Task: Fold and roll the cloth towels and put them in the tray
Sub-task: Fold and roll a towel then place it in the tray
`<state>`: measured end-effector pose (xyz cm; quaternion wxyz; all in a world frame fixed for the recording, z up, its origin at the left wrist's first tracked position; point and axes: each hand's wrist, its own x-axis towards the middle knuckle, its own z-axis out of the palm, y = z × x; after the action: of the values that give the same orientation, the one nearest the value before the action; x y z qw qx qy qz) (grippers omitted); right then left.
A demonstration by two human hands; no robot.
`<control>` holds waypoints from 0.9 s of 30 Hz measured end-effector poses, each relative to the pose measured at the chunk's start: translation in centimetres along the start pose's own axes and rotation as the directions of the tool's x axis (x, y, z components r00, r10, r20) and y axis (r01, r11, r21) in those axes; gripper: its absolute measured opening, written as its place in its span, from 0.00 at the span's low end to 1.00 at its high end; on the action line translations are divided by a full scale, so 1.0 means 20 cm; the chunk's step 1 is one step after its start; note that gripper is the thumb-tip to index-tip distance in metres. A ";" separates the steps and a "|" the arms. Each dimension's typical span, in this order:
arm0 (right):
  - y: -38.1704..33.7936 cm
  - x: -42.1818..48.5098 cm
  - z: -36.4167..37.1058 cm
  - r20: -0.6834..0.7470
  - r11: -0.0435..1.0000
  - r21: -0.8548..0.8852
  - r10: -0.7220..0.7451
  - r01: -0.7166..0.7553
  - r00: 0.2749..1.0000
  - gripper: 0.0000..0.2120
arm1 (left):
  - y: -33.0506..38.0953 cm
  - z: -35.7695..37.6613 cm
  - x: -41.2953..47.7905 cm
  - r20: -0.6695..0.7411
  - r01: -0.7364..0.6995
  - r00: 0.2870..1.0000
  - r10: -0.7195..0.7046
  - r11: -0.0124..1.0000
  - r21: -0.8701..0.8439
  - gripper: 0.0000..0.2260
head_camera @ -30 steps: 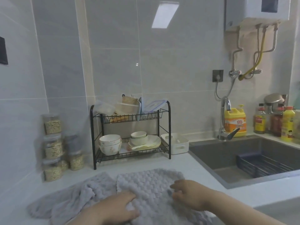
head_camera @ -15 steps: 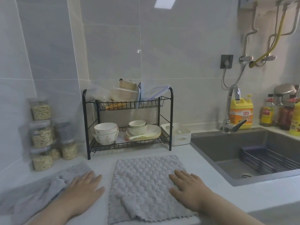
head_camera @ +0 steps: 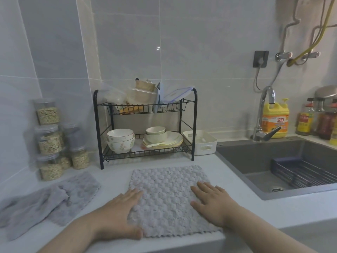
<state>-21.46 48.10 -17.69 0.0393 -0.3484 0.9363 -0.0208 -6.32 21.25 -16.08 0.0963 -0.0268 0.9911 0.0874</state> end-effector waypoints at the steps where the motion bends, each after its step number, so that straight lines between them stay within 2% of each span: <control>1: -0.01 0.00 0.00 0.005 1.000 -0.007 -0.001 0.001 1.000 0.31 | -0.02 -0.01 -0.02 0.021 -0.008 1.000 0.008 1.000 -0.003 0.59; 4: -0.01 0.00 0.00 0.018 1.000 -0.023 0.000 0.000 1.000 0.35 | -0.07 -0.02 -0.05 0.072 0.000 0.997 -0.002 0.999 0.035 0.60; 6: -0.02 -0.01 0.00 0.034 0.999 -0.045 -0.002 0.004 0.999 0.35 | -0.09 -0.02 -0.08 0.102 0.023 0.994 -0.028 0.998 0.051 0.57; 8: -0.04 -0.01 -0.01 0.047 0.999 -0.041 -0.020 0.022 0.999 0.40 | -0.09 -0.01 -0.08 0.126 0.058 0.990 -0.068 0.995 0.083 0.53; 10: -0.07 -0.02 -0.01 0.068 0.997 -0.016 -0.074 0.075 0.995 0.37 | -0.06 -0.03 -0.10 0.142 0.082 0.985 -0.093 0.993 0.088 0.55; 11: -0.08 -0.02 -0.02 0.050 0.995 0.017 -0.102 0.101 0.994 0.34 | -0.06 -0.04 -0.10 0.144 0.099 0.984 -0.106 0.993 0.058 0.59; 13: -0.08 0.04 -0.07 -0.106 0.988 0.097 -0.111 0.122 0.988 0.32 | -0.05 -0.09 -0.06 0.079 0.140 0.988 -0.134 0.988 -0.072 0.64; 14: -0.08 0.10 -0.11 -0.206 0.986 0.127 -0.080 0.108 0.975 0.31 | -0.05 -0.13 -0.01 0.010 0.151 0.988 -0.151 0.977 -0.151 0.61; 15: -0.06 0.18 -0.16 -0.272 0.982 0.167 -0.038 0.086 0.962 0.29 | -0.06 -0.16 0.07 -0.056 0.159 0.983 -0.176 0.958 -0.239 0.52; 17: -0.03 0.36 -0.23 -0.269 0.962 0.271 0.048 0.028 0.962 0.22 | -0.09 -0.20 0.26 -0.171 0.135 0.963 -0.210 0.919 -0.372 0.32; 18: -0.02 0.44 -0.23 -0.225 0.955 0.296 0.066 0.003 0.972 0.20 | -0.13 -0.19 0.34 -0.218 0.113 0.953 -0.211 0.913 -0.392 0.27; 20: 0.02 0.58 -0.17 -0.176 0.975 0.222 0.063 -0.023 0.982 0.18 | -0.22 -0.14 0.49 -0.246 0.146 0.936 -0.253 0.913 -0.382 0.25; 22: 0.07 0.67 -0.09 -0.169 0.995 0.080 0.069 -0.056 0.983 0.21 | -0.29 -0.10 0.59 -0.267 0.215 0.916 -0.301 0.927 -0.308 0.18; 24: 0.11 0.73 -0.02 -0.206 0.997 0.038 0.076 -0.070 0.976 0.25 | -0.34 -0.06 0.64 -0.323 0.223 0.897 -0.302 0.940 -0.258 0.11; 27: 0.12 0.76 0.00 -0.292 0.996 0.069 0.070 -0.053 0.954 0.14 | -0.37 -0.07 0.67 -0.380 0.195 0.871 -0.310 0.930 -0.310 0.04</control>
<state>-34.49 40.02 -18.67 -0.0891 -0.3108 0.9411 -0.0993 -19.17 13.21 -18.60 -0.1145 -0.1880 0.9555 0.1962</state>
